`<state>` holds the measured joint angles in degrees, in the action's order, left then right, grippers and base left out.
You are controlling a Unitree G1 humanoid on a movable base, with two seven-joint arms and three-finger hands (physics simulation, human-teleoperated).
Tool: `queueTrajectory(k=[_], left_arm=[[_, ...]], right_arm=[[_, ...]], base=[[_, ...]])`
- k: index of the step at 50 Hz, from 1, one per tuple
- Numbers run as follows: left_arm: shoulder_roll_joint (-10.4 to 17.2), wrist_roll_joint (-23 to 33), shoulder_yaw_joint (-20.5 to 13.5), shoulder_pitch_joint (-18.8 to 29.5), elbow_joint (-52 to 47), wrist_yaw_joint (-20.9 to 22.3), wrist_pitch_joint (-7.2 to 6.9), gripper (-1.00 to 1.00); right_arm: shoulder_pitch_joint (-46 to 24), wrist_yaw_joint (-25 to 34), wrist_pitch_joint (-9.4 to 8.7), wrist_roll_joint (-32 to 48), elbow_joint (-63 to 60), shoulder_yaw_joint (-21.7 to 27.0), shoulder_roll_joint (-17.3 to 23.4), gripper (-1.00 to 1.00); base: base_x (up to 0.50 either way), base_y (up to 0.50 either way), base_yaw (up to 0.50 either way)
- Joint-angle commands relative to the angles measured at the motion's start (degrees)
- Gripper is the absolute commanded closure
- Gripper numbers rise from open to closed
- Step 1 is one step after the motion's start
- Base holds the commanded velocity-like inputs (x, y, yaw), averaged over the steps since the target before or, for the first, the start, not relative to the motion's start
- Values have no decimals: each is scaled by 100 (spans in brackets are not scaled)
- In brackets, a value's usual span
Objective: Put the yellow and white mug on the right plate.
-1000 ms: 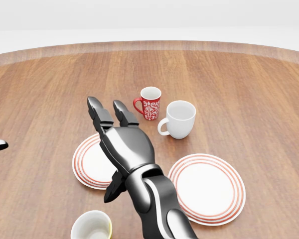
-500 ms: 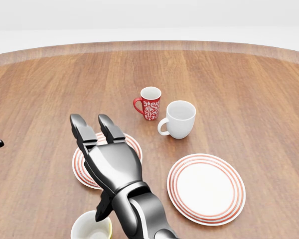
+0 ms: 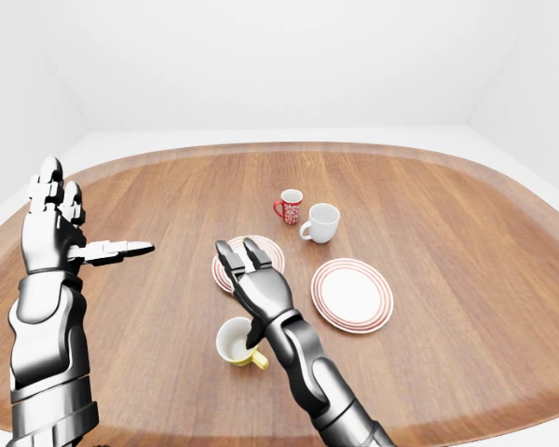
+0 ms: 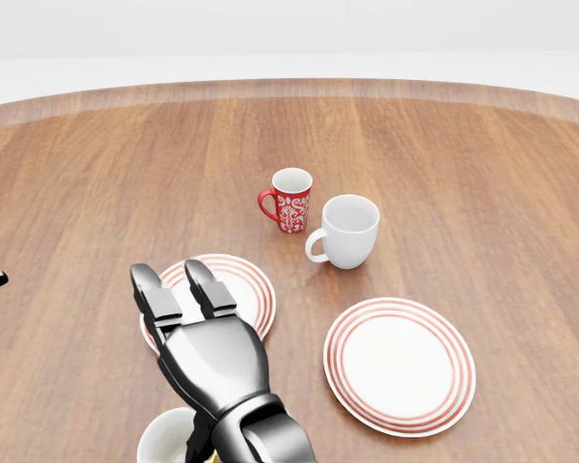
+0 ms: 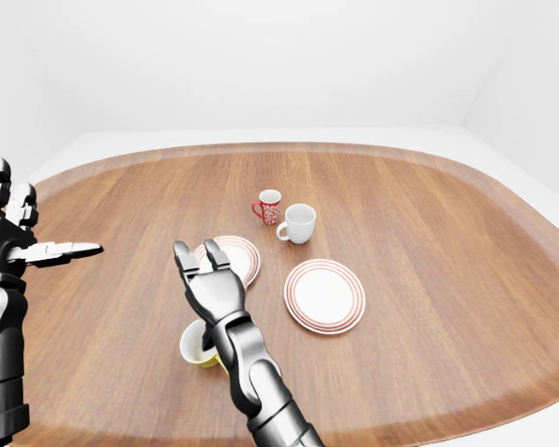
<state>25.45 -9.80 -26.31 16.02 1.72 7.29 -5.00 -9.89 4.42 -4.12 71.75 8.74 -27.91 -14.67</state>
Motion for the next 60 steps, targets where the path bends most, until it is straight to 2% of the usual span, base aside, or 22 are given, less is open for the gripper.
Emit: queueTrajectory(k=[1, 39, 60], left_arm=[[-9, 5, 3, -10, -27, 3, 0, -100], [-31, 7, -18, -41, -140, 34, 0, -100], [-22, -8, -36, -47, -194, 55, 0, -100]], right_arm=[[42, -402, 158, 10, 583, 8, 25, -100], [-526, -1230, 529, 78, 2459, 373, -221, -100], [-815, -1272, 543, 20, 2809, 477, -380, -100]], base=[[0, 0, 0], [0, 0, 0], [0, 0, 0]])
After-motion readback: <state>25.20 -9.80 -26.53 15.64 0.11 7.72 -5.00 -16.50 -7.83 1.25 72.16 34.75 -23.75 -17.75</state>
